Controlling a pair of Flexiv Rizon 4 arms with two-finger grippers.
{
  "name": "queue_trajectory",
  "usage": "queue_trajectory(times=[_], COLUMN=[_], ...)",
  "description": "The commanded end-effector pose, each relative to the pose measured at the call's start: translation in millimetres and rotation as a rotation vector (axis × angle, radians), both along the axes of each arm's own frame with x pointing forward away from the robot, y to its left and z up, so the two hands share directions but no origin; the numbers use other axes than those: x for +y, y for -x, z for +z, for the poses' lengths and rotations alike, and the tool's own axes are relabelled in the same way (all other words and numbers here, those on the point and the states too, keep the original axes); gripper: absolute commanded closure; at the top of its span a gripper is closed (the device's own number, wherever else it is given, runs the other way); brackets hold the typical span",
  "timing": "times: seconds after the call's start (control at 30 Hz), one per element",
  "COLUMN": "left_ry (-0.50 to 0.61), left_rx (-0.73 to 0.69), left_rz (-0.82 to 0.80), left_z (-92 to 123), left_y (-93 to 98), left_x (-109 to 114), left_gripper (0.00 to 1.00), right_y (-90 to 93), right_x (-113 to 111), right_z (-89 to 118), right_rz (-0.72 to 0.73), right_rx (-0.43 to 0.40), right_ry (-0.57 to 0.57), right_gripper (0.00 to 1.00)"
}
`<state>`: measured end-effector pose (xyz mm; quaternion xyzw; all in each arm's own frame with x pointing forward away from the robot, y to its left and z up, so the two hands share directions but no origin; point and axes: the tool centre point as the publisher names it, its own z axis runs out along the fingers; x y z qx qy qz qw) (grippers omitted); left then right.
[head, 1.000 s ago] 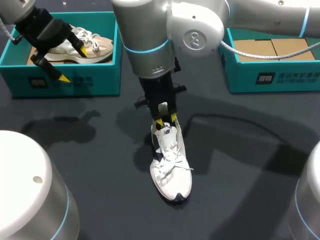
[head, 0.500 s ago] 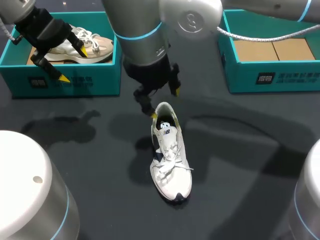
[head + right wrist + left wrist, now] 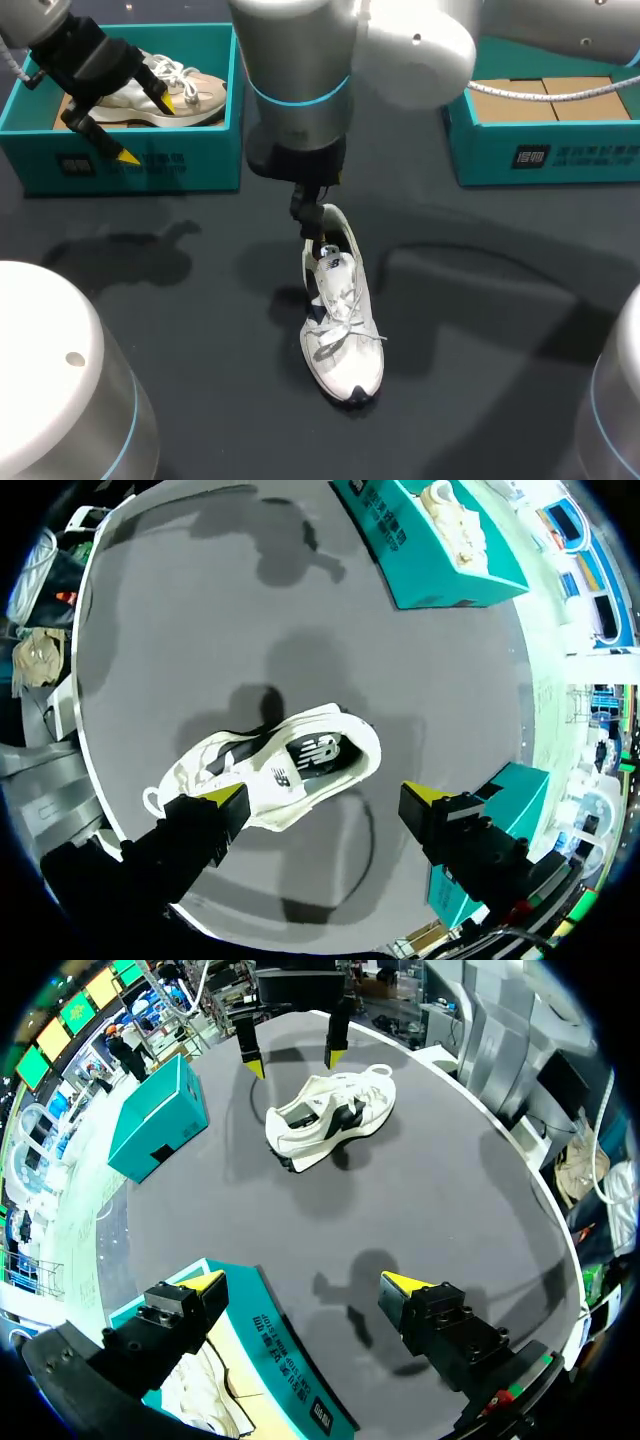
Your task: Take the shoe out of the shoebox, open the shoe tongue, remove and reinsert the insole, then place the shoe into the shoebox
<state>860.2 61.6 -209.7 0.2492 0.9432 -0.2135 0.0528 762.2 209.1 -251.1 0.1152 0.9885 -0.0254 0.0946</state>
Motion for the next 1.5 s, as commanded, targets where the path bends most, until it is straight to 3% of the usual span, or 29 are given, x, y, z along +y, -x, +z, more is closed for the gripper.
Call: queue_trajectory(times=[0.03, 0.37, 0.6, 0.67, 0.73, 0.87, 1.5], left_ry=[-0.002, -0.002, -0.002, -0.002, -0.002, -0.002, -0.002], left_rx=[0.000, 0.000, 0.000, 0.000, 0.000, 0.000, 0.000], left_rz=[-0.001, -0.001, -0.001, -0.001, -0.001, -0.001, -0.001], left_z=[0, 0, 0, 0, 0, 0, 0], left_y=[0.1, 0.1, 0.1, 0.1, 0.1, 0.1, 0.1], left_x=[1, 1, 1, 1, 1, 1, 1], left_gripper=[0.00, 0.00, 0.00, 0.00, 0.00, 0.00, 0.00], right_y=[-16.9, -45.4, -58.0, -59.0, -58.9, -59.2, -75.0], right_x=[2, -6, -14, -14, -14, -15, -8], right_z=[-15, -45, -63, -65, -66, -70, -112], right_rz=[0.450, 0.524, 0.472, 0.427, 0.387, 0.337, 0.266], right_rx=[0.020, 0.057, 0.109, 0.137, 0.136, 0.131, 0.175], right_ry=[-0.007, 0.005, -0.028, -0.039, -0.051, -0.058, -0.080], right_gripper=[0.00, 0.00, 0.02, 0.06, 0.01, 0.07, 0.23])
